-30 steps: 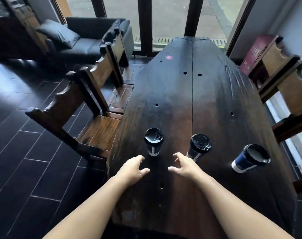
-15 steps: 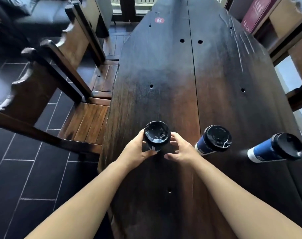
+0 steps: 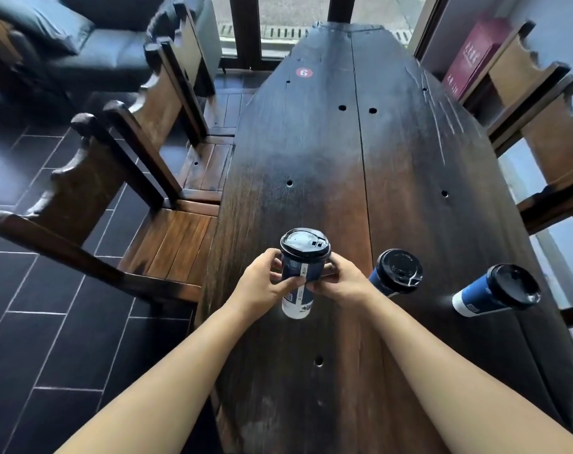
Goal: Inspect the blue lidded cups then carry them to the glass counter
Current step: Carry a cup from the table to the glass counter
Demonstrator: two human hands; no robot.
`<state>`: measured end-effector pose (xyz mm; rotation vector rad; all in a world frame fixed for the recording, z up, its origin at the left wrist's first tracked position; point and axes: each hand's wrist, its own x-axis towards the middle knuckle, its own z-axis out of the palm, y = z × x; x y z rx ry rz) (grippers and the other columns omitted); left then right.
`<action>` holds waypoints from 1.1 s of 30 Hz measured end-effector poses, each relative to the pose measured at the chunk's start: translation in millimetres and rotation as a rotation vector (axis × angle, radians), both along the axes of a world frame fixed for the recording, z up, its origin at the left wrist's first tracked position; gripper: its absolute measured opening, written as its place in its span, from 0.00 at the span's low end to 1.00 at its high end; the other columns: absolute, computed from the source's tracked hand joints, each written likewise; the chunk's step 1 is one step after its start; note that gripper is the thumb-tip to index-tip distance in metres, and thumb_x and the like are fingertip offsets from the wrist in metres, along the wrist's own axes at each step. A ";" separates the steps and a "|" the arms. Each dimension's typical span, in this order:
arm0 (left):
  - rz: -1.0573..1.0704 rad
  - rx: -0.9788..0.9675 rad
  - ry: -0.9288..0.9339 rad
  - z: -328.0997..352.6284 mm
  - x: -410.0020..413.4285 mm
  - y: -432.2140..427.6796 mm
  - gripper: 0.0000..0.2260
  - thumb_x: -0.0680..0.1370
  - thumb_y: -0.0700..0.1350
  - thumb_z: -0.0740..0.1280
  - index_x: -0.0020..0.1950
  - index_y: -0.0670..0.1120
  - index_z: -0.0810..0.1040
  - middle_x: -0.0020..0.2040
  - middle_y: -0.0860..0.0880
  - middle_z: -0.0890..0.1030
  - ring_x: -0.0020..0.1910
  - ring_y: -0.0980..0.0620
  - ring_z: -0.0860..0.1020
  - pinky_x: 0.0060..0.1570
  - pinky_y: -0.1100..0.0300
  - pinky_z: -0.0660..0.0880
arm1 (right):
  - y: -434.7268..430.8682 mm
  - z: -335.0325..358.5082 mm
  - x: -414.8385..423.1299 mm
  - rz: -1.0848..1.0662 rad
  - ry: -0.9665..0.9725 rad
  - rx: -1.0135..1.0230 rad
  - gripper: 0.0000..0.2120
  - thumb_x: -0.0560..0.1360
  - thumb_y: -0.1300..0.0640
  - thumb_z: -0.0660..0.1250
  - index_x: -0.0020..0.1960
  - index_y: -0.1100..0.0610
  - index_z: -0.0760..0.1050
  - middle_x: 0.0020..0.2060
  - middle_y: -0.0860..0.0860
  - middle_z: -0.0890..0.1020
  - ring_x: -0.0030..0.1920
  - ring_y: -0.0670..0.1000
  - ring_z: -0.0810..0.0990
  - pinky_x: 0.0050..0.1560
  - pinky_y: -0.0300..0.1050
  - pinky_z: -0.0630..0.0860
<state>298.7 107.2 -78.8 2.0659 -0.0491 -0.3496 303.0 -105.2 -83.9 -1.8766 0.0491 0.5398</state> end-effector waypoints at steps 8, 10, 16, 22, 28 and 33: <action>0.047 -0.154 -0.015 84.4 -41.1 -12.3 0.21 0.71 0.54 0.79 0.58 0.57 0.72 0.56 0.51 0.84 0.54 0.52 0.85 0.55 0.44 0.82 | -18.2 93.6 -29.5 0.096 -0.114 0.055 0.20 0.68 0.49 0.76 0.59 0.46 0.79 0.48 0.50 0.87 0.49 0.43 0.85 0.52 0.42 0.81; 0.054 -0.227 0.021 102.0 -55.0 -19.8 0.21 0.72 0.51 0.79 0.58 0.56 0.72 0.57 0.46 0.83 0.56 0.47 0.84 0.50 0.42 0.84 | -26.1 109.7 -40.4 0.101 -0.147 0.073 0.21 0.66 0.46 0.76 0.58 0.44 0.79 0.47 0.52 0.87 0.49 0.48 0.86 0.55 0.49 0.82; 0.115 -0.309 0.030 132.9 -98.9 -29.7 0.29 0.66 0.56 0.80 0.60 0.49 0.72 0.56 0.42 0.81 0.56 0.44 0.84 0.48 0.39 0.84 | -36.0 139.8 -68.8 0.157 -0.170 0.155 0.28 0.62 0.41 0.77 0.59 0.46 0.78 0.49 0.65 0.86 0.52 0.64 0.86 0.57 0.64 0.80; 0.305 -0.285 -0.035 150.4 -149.4 6.9 0.23 0.72 0.49 0.80 0.60 0.48 0.72 0.55 0.42 0.81 0.56 0.44 0.83 0.48 0.41 0.85 | 12.4 150.6 -80.6 0.326 -0.123 0.261 0.29 0.62 0.42 0.78 0.59 0.49 0.78 0.48 0.64 0.86 0.46 0.56 0.84 0.52 0.58 0.80; 0.602 -0.277 -0.075 163.5 -220.8 110.4 0.20 0.71 0.48 0.81 0.60 0.52 0.79 0.56 0.45 0.84 0.54 0.43 0.85 0.51 0.40 0.83 | 144.3 160.4 -99.6 0.620 -0.071 0.359 0.28 0.66 0.45 0.77 0.64 0.53 0.78 0.50 0.72 0.83 0.46 0.58 0.81 0.49 0.53 0.77; 0.851 -0.278 -0.138 171.0 -296.4 214.6 0.15 0.74 0.41 0.77 0.59 0.47 0.81 0.49 0.52 0.88 0.48 0.56 0.86 0.43 0.61 0.81 | 293.9 165.4 -133.6 0.861 -0.016 0.358 0.22 0.68 0.50 0.77 0.60 0.55 0.79 0.43 0.63 0.83 0.42 0.54 0.80 0.44 0.49 0.77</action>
